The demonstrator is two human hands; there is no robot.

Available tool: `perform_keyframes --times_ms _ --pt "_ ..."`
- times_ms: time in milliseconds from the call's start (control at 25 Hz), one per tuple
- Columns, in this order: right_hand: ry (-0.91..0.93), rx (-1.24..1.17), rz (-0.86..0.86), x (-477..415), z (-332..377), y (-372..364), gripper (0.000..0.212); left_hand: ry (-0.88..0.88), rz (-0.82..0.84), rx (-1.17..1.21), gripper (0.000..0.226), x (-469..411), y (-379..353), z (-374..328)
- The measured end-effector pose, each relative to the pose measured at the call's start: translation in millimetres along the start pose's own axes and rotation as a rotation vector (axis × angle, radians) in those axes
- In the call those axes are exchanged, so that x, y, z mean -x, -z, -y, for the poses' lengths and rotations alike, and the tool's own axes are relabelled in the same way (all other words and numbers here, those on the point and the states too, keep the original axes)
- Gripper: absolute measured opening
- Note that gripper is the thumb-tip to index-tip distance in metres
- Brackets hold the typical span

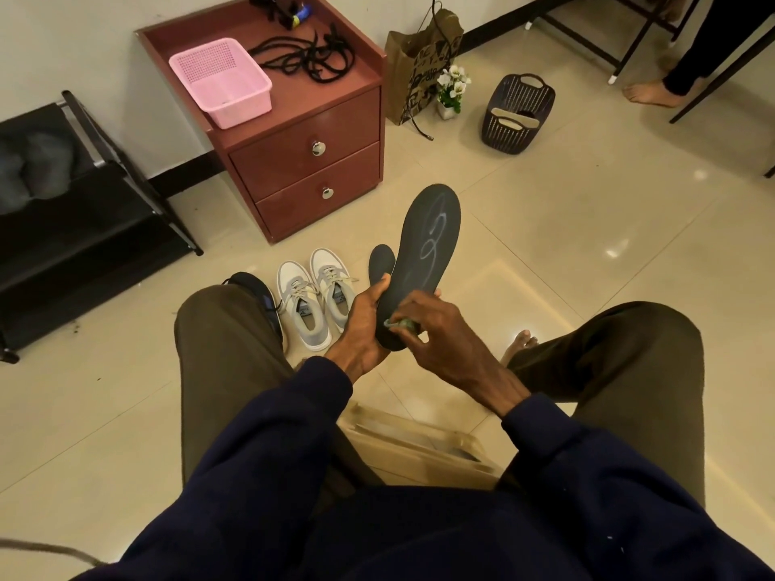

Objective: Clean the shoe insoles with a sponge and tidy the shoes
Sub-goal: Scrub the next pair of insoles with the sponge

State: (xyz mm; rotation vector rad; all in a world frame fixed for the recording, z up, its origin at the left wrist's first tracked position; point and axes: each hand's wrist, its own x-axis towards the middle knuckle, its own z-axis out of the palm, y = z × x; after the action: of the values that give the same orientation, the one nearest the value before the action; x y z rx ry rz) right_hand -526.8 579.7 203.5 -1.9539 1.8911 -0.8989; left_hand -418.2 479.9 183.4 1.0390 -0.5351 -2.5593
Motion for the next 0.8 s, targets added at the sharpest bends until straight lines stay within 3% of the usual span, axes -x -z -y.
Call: perform_keyframes --times_ms 160,240,440,640,720,800 --pt "-0.255 0.128 -0.301 -10.5 -42.7 18.6 0.010 0.076 0.028 -0.112 0.055 1.1 1.5 2.1" --pt "-0.326 0.096 -0.374 -5.3 -47.1 22.2 0.011 0.073 0.092 -0.161 0.058 1.9 0.6 3.3" --pt "-0.052 0.013 -0.125 -2.3 -11.2 9.0 0.015 0.113 0.089 -0.134 0.034 9.1 -2.3 -0.4" --pt "-0.328 0.090 -0.365 -6.7 -50.5 30.0 0.012 0.124 0.144 -0.221 0.046 9.4 -3.3 1.2" --pt "-0.298 0.020 -0.320 -2.5 -35.1 22.9 0.013 0.120 0.122 -0.179 0.043 9.8 -5.7 1.1" --pt "-0.162 -0.076 -0.167 2.8 -4.5 7.2 0.014 0.084 0.069 -0.093 0.037 9.4 -5.5 -0.6"
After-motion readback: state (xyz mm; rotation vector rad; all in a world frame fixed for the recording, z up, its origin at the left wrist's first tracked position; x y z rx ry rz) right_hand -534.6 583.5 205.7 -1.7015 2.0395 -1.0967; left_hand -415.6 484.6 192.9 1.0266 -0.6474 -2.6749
